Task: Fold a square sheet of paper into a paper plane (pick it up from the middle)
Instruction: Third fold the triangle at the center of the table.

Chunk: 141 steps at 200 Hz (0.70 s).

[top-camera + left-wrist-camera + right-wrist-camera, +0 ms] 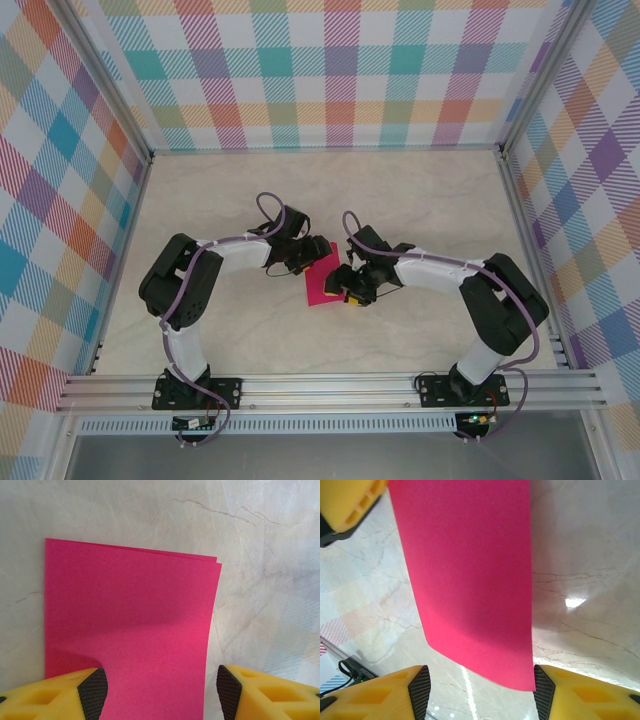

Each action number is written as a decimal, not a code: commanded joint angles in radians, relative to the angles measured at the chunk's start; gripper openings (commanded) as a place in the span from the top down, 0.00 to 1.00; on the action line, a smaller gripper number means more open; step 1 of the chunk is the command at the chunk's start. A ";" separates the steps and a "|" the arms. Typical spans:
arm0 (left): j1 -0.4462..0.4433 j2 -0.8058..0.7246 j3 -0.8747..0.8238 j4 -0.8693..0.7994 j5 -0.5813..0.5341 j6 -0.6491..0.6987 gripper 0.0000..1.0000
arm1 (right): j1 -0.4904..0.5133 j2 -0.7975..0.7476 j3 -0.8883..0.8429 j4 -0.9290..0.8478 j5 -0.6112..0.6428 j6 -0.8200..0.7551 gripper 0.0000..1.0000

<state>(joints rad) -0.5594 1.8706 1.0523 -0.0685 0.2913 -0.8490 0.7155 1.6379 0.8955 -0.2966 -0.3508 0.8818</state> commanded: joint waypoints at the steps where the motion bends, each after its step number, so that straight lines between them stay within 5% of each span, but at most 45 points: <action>1: 0.009 0.087 -0.062 -0.097 -0.043 0.004 0.35 | 0.004 -0.034 -0.025 0.073 -0.001 0.020 0.42; 76: 0.009 0.088 -0.060 -0.100 -0.043 0.008 0.35 | -0.001 -0.087 -0.052 0.062 0.060 0.055 0.55; 141: 0.009 0.095 -0.051 -0.105 -0.042 0.008 0.35 | -0.001 -0.131 -0.062 0.054 0.077 0.055 0.56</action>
<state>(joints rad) -0.5575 1.8698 1.0515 -0.0677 0.2916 -0.8486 0.7155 1.5517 0.8482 -0.2325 -0.2871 0.9291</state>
